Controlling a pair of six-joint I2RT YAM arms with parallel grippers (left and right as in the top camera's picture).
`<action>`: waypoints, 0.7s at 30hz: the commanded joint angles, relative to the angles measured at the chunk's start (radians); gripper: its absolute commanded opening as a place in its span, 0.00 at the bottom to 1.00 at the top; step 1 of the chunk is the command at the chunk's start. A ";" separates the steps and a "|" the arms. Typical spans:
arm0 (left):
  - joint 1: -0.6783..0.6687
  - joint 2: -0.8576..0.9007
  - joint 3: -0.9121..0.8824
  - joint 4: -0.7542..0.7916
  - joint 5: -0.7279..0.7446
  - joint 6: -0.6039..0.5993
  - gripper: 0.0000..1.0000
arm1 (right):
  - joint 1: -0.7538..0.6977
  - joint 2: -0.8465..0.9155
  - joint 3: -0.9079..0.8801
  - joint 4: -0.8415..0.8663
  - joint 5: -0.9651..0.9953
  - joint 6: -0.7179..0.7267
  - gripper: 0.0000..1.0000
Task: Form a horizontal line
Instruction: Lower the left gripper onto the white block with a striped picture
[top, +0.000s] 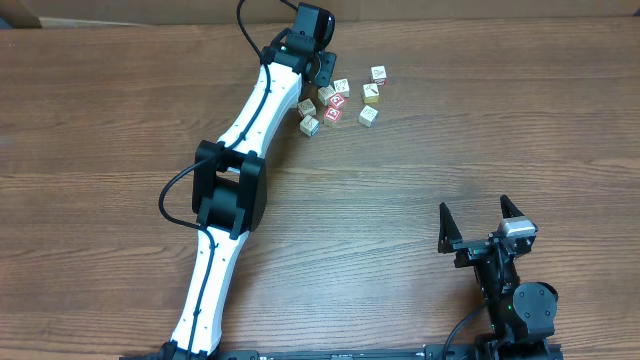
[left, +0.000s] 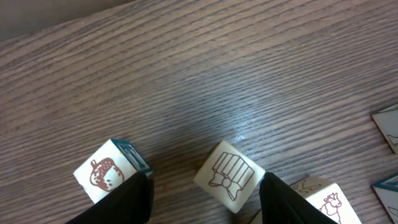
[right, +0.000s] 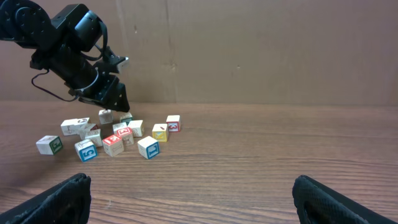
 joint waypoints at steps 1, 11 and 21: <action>-0.001 0.010 -0.002 0.012 0.039 0.046 0.53 | 0.004 -0.006 -0.010 0.006 -0.001 -0.005 1.00; 0.001 0.039 -0.002 0.025 0.059 0.101 0.59 | 0.004 -0.006 -0.010 0.006 -0.001 -0.005 1.00; 0.003 0.044 -0.002 0.018 0.103 0.160 0.57 | 0.004 -0.006 -0.010 0.006 -0.001 -0.005 1.00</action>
